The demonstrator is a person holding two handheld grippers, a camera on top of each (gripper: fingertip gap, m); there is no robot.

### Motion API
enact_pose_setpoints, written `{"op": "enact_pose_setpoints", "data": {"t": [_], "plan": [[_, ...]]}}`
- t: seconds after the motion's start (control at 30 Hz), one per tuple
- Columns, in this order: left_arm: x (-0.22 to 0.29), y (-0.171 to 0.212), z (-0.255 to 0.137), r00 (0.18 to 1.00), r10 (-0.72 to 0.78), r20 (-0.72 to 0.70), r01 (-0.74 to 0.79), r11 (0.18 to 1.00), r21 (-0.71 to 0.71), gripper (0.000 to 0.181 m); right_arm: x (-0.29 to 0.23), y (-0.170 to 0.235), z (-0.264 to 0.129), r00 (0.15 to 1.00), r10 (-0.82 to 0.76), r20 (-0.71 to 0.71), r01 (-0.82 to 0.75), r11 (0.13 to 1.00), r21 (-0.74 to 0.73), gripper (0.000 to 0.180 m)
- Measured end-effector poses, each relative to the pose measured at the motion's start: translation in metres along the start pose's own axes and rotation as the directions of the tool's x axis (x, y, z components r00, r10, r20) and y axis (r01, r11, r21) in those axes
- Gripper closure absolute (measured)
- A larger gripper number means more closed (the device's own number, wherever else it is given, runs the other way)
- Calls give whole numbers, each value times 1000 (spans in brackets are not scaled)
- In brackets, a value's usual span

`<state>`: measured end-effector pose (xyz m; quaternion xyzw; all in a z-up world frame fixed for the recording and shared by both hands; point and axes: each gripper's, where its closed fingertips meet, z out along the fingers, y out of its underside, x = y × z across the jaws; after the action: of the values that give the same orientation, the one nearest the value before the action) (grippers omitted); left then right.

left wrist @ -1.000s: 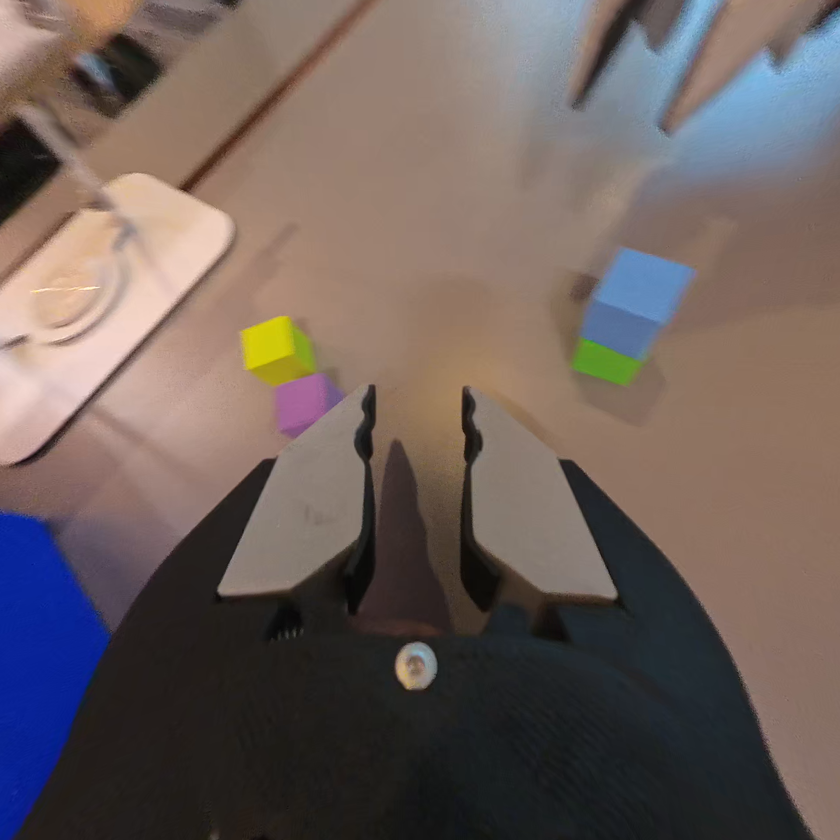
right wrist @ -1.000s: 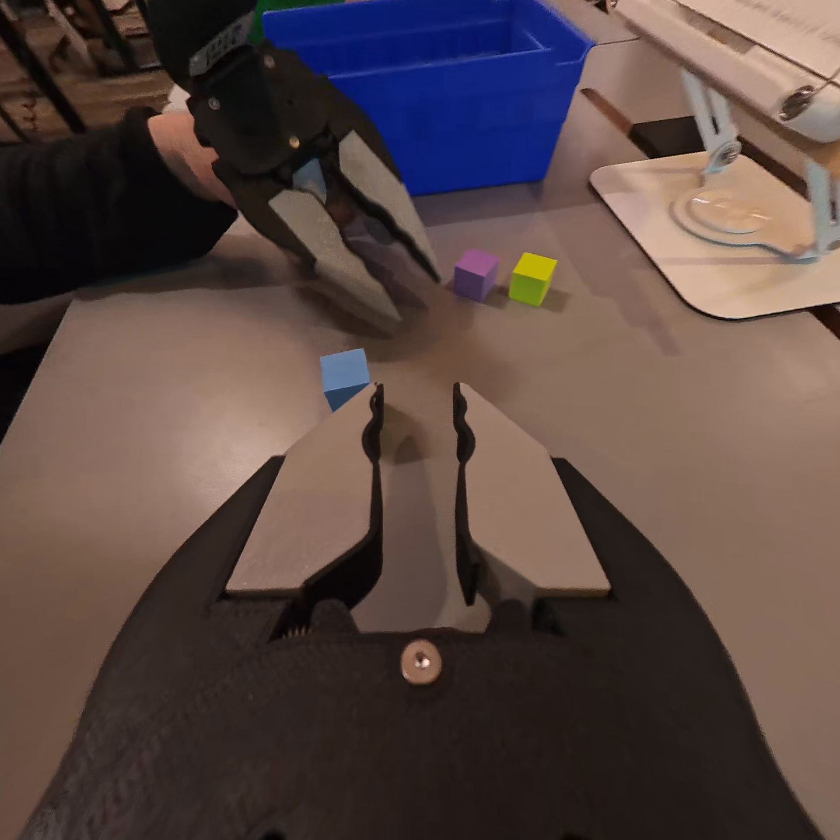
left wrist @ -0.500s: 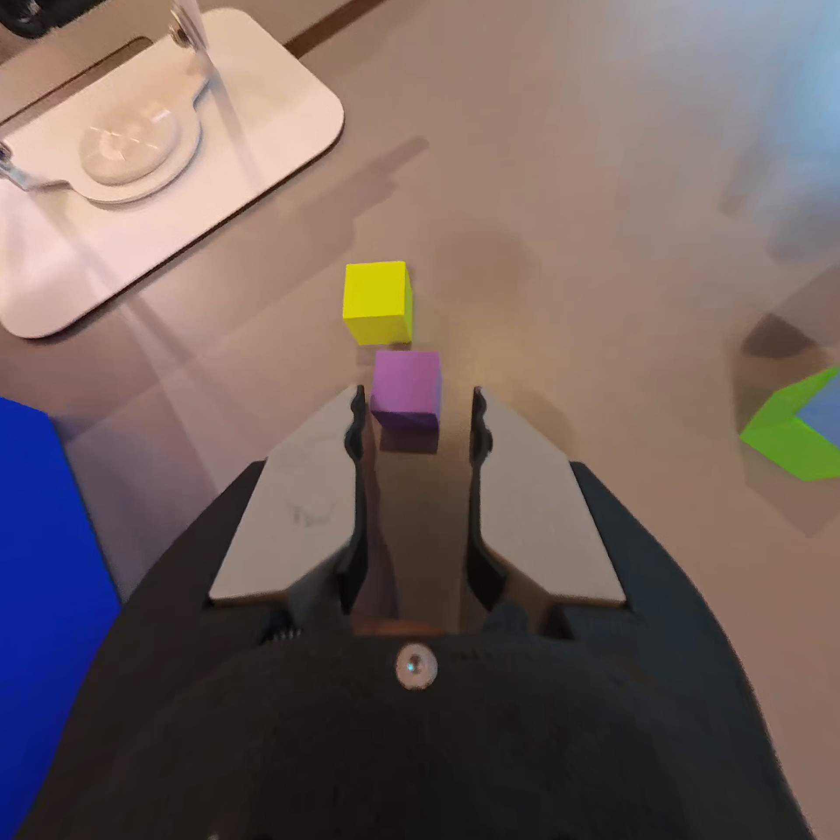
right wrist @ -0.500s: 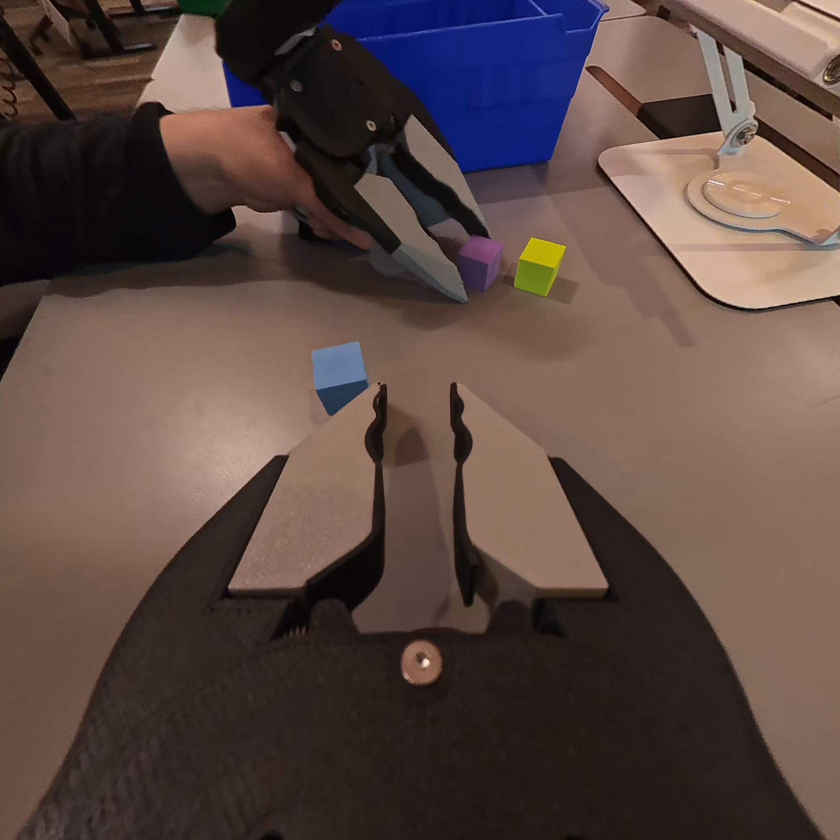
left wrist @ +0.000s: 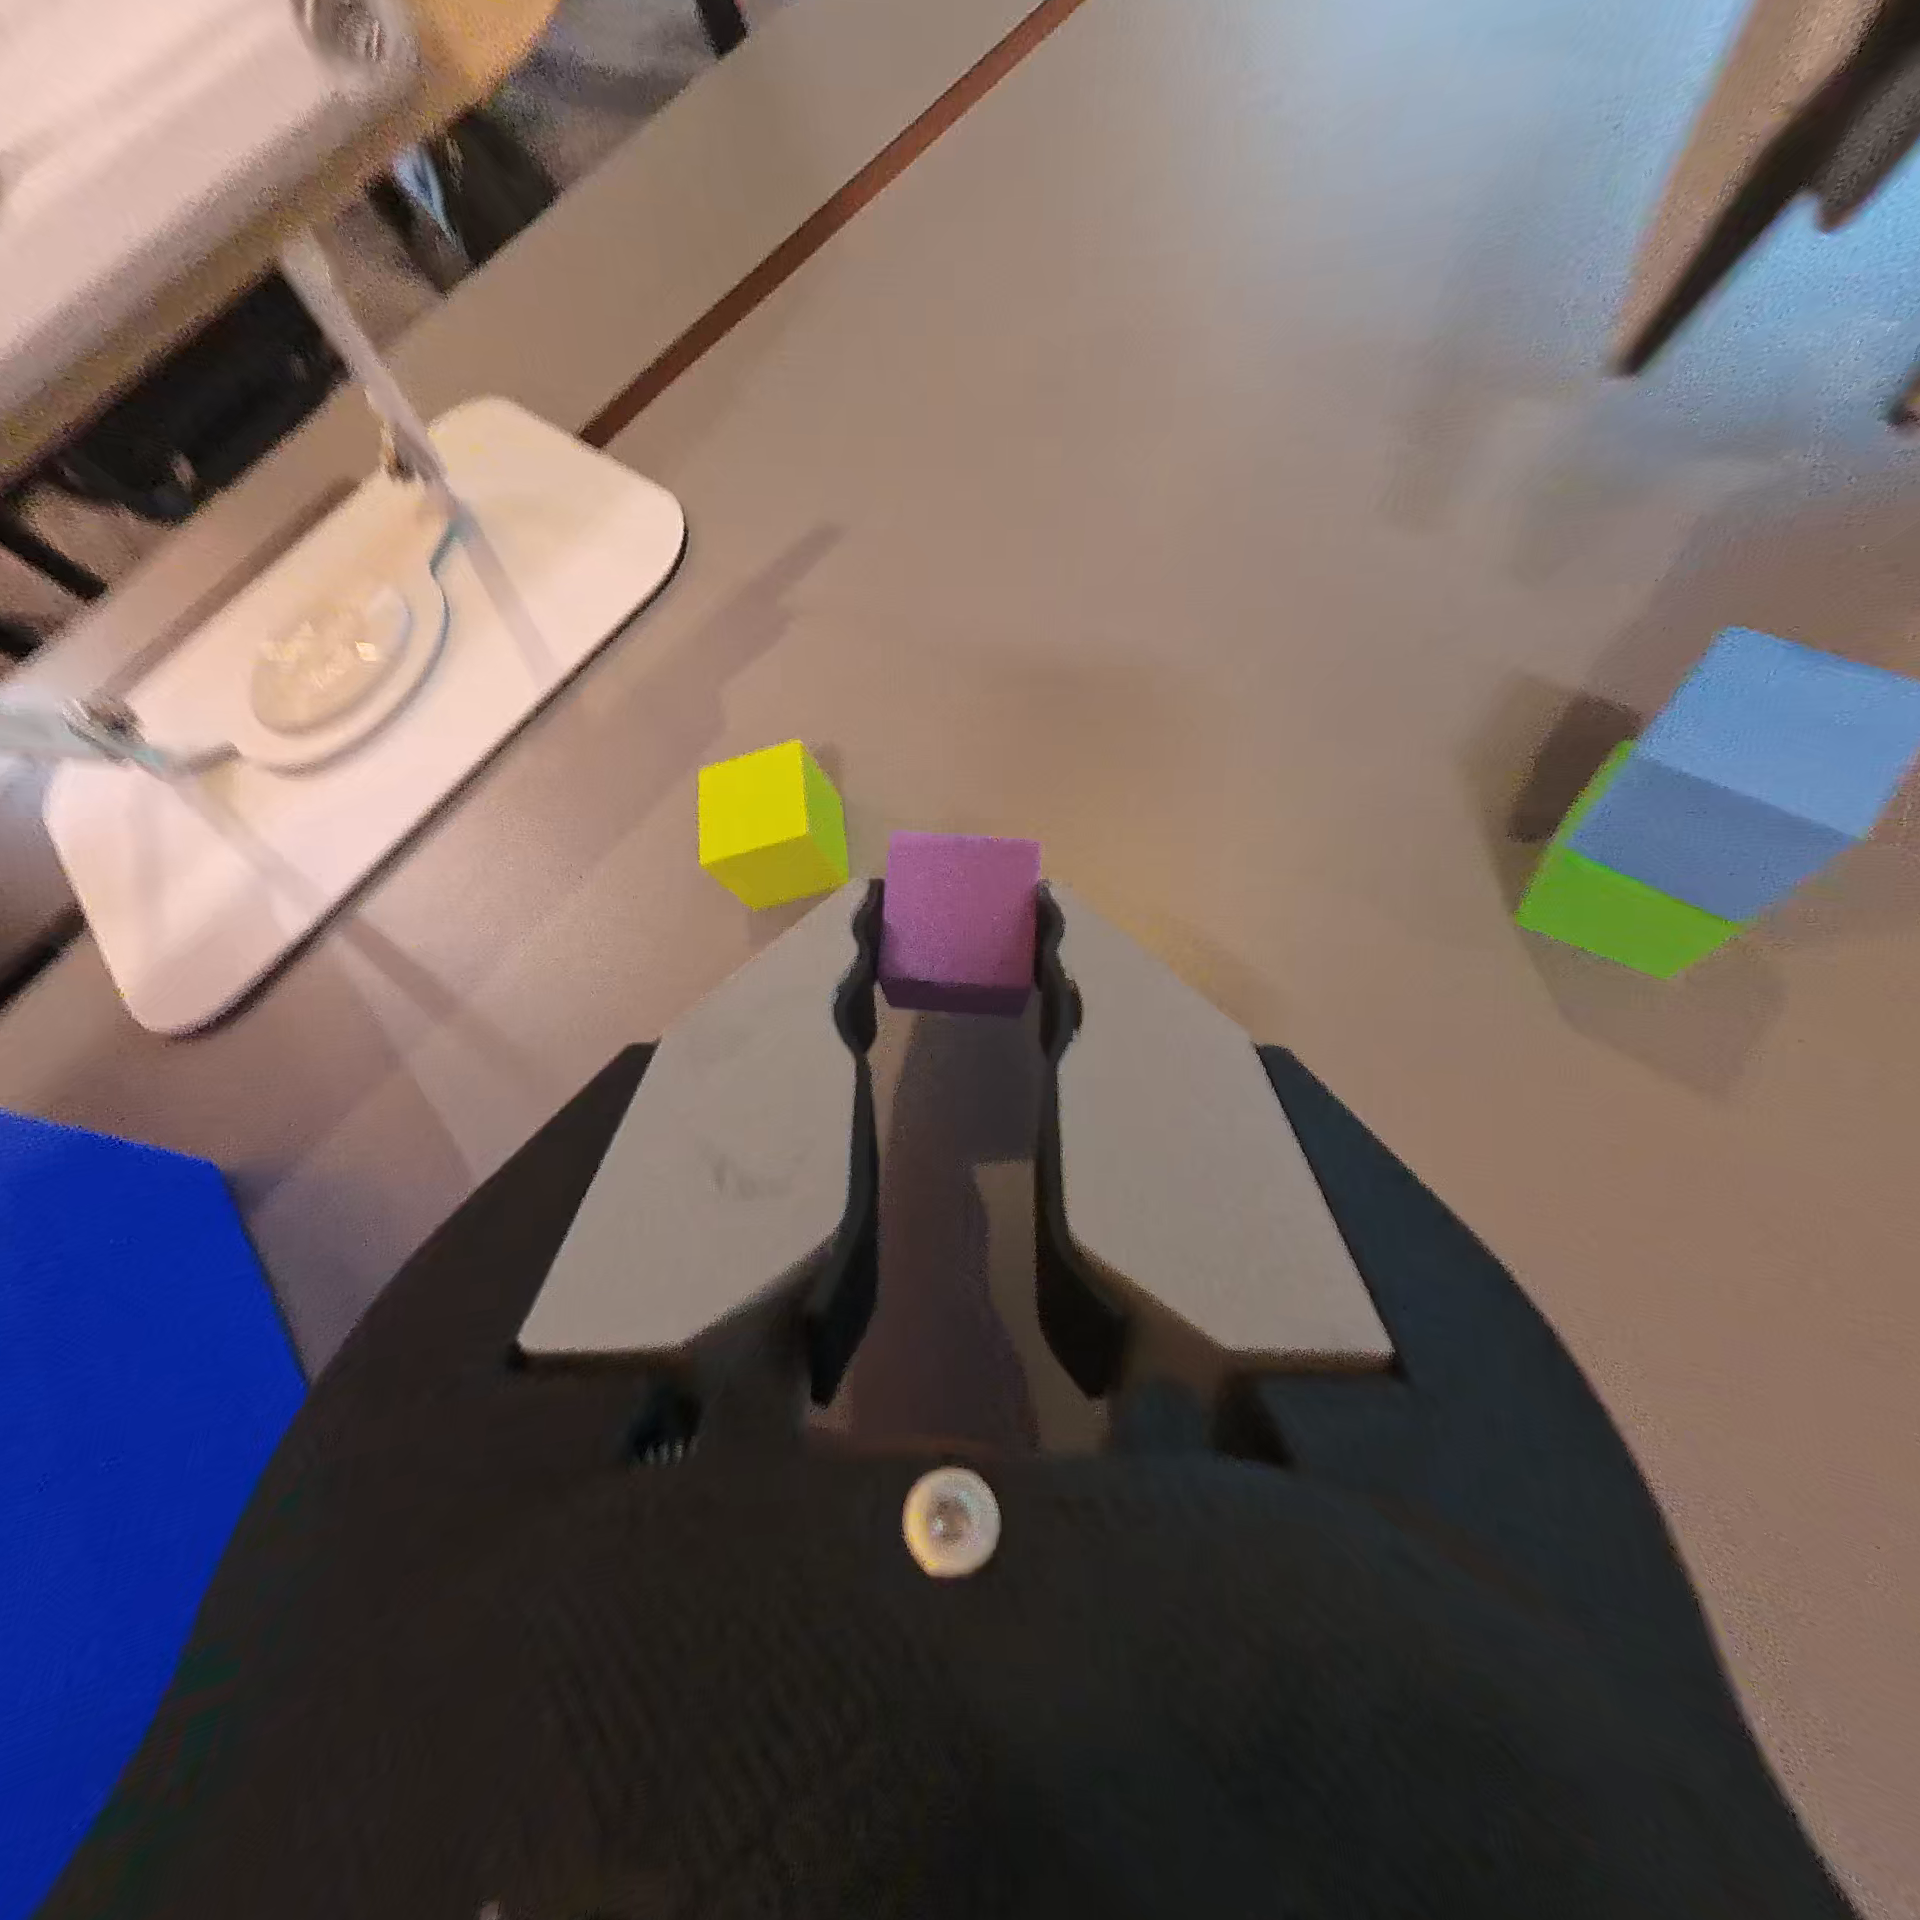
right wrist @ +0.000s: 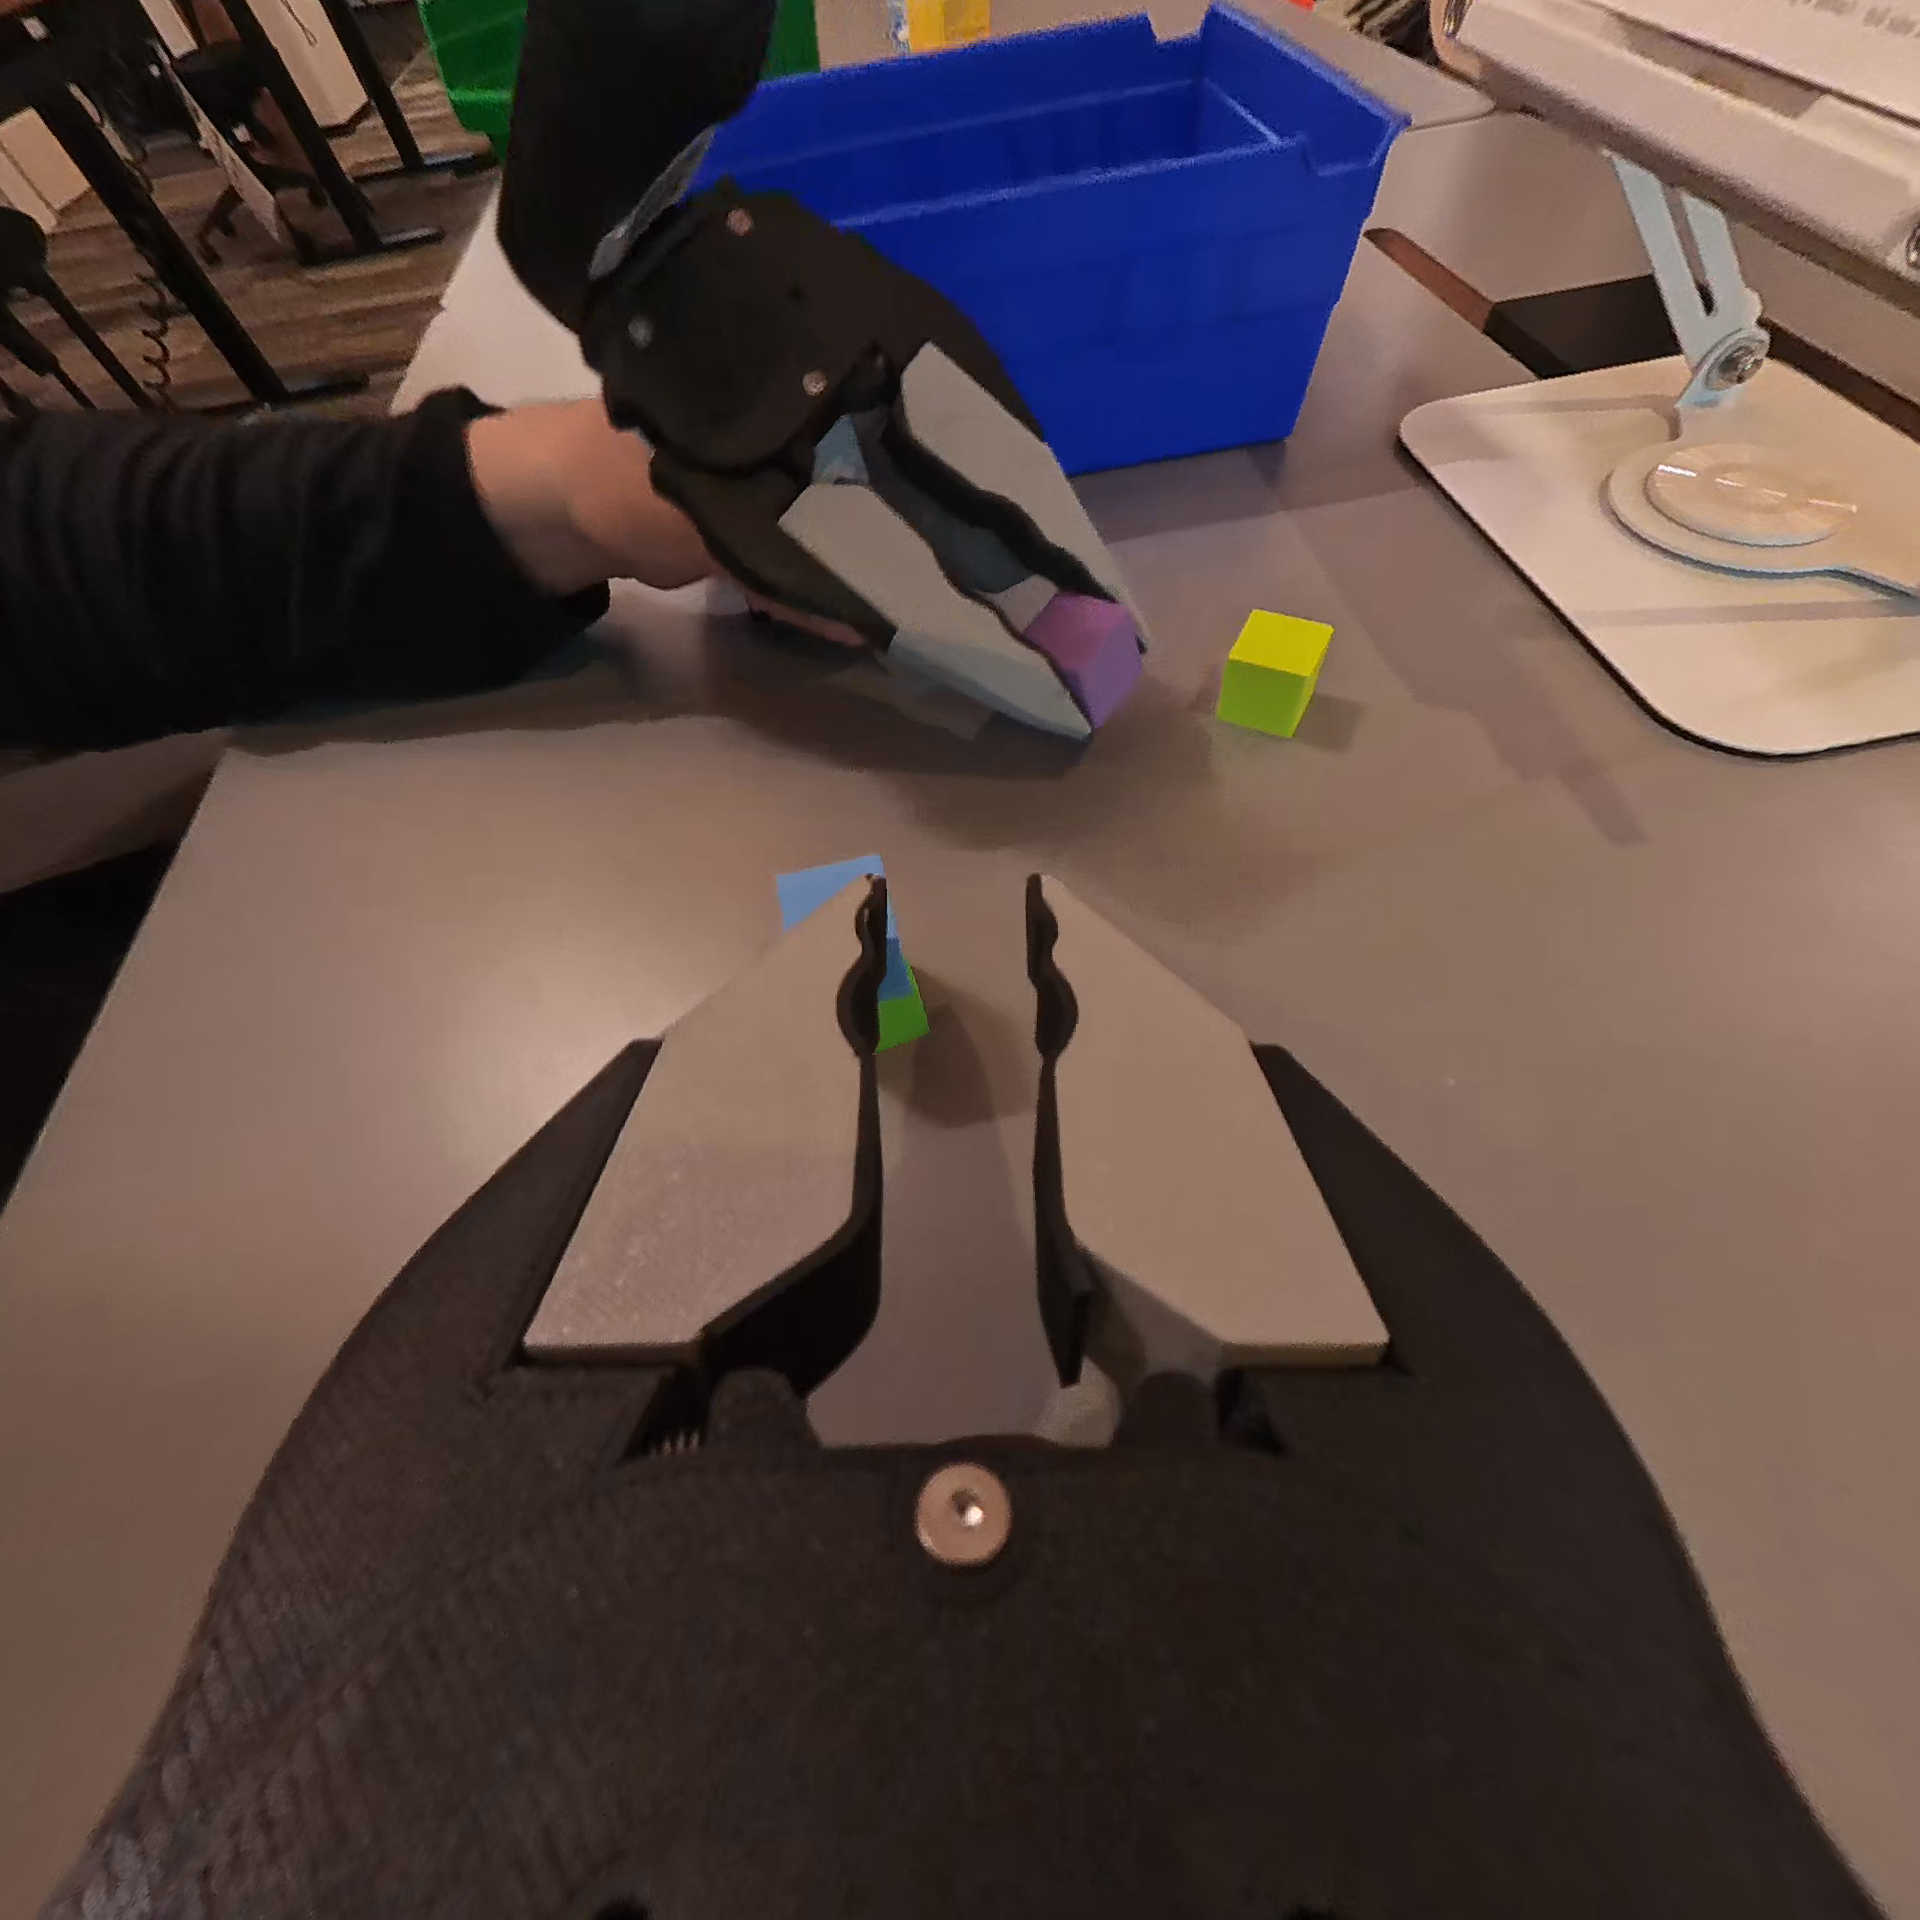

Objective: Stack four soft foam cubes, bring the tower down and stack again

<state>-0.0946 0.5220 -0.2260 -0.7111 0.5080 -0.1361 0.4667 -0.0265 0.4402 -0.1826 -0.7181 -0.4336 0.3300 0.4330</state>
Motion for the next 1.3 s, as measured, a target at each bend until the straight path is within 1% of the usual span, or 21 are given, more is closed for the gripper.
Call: {"op": "enact_pose_setpoints", "data": {"t": [0.1,0.17,0.2,0.27,0.33,0.43,0.5,0.6,0.73,0.83,0.87,0.93,0.97,1.03,1.17,1.3], "plan": [[5,-28,-14,990,124,62,-131,984,124,155,-3,-9,1,1000,28,4,-29,999,28,155],[18,-50,-26,971,222,91,-237,943,232,155,-7,-15,2,998,57,17,-57,997,47,154],[23,-57,-31,952,279,128,-304,916,261,155,-9,-18,3,997,71,29,-72,996,60,153],[30,-67,-38,894,390,221,-440,856,272,155,-14,-26,4,993,98,62,-103,990,94,153],[38,-75,-44,831,470,299,-547,786,287,155,-18,-34,3,987,128,96,-140,981,134,153],[50,-80,-49,760,549,349,-645,702,302,154,-21,-44,2,973,179,145,-204,962,184,151],[56,-84,-54,723,573,385,-687,655,314,155,-23,-47,2,962,209,175,-243,948,204,151],[62,-88,-58,696,595,401,-715,623,317,155,-21,-43,8,960,229,164,-257,949,181,149],[70,-86,-55,641,646,416,-766,577,285,154,-27,-41,13,961,207,184,-238,956,169,145],[76,-86,-55,626,661,415,-779,560,282,154,-30,-40,17,964,196,177,-224,962,157,145],[77,-87,-55,618,665,419,-784,555,278,154,-31,-39,19,967,189,172,-215,965,152,146],[76,-86,-55,600,676,428,-798,545,258,154,-35,-39,20,970,170,172,-195,970,146,155],[76,-86,-55,598,677,430,-800,543,256,154,-34,-38,21,974,163,159,-186,972,143,155],[76,-86,-55,615,662,427,-786,555,271,154,-34,-39,20,979,146,144,-166,976,141,155],[75,-86,-55,677,624,390,-735,607,302,154,-33,-39,19,986,118,114,-134,981,143,156],[68,-79,-53,696,613,373,-716,633,296,152,-33,-38,14,987,99,128,-119,980,158,156]]}}
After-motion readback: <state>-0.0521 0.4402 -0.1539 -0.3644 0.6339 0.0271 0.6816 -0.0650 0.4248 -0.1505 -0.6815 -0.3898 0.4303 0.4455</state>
